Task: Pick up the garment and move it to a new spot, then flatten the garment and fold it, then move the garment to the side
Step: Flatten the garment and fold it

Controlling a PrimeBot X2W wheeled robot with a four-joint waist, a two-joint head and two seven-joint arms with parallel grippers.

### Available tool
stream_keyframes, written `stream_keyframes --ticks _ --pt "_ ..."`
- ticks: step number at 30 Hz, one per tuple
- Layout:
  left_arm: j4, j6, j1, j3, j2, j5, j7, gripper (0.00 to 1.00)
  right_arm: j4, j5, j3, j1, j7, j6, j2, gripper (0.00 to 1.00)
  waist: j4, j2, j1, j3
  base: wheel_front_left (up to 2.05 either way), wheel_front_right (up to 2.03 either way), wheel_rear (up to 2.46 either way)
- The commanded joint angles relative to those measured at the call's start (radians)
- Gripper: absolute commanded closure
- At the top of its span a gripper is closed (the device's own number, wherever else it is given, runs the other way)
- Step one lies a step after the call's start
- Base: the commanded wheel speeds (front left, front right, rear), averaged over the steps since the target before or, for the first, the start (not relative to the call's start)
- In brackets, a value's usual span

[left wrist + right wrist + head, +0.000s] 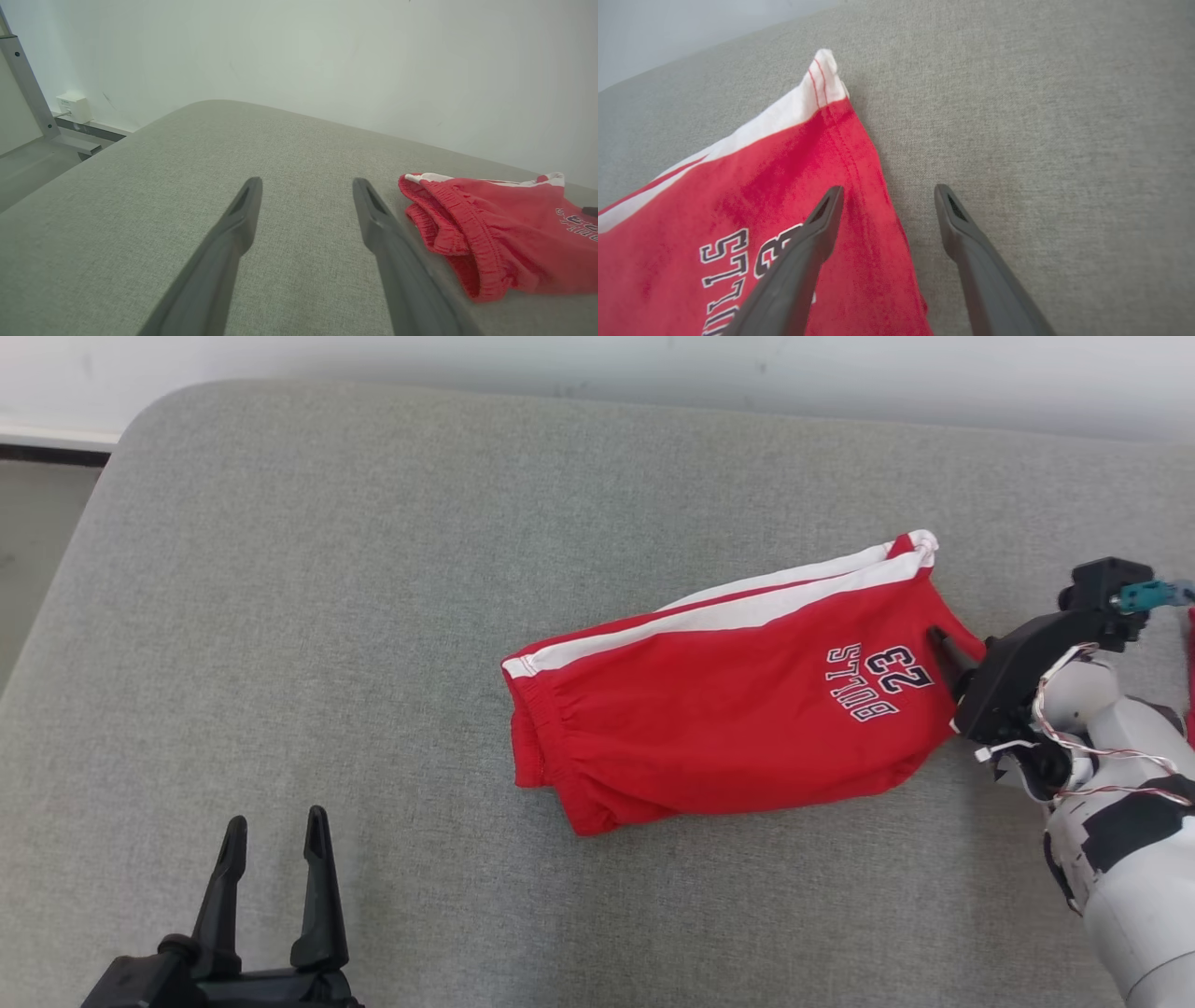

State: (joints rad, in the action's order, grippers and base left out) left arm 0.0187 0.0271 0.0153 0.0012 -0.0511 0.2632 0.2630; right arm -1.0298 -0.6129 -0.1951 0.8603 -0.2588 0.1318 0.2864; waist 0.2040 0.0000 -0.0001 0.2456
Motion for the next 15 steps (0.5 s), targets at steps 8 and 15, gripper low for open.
stream_keyframes --ticks 8,15 --pt "0.025 -0.012 -0.008 0.003 0.001 0.026 0.002 0.0 -0.071 0.034 -0.032 -0.004 -0.049 -0.003 -0.027 0.03 0.032 0.0 0.0001 0.03 0.0 0.0 0.0" --pt "0.028 -0.017 -0.019 0.001 0.001 0.03 0.002 0.0 -0.101 0.062 -0.058 0.009 -0.059 -0.001 -0.034 1.0 0.031 0.0 0.0001 0.041 0.0 0.0 0.0"
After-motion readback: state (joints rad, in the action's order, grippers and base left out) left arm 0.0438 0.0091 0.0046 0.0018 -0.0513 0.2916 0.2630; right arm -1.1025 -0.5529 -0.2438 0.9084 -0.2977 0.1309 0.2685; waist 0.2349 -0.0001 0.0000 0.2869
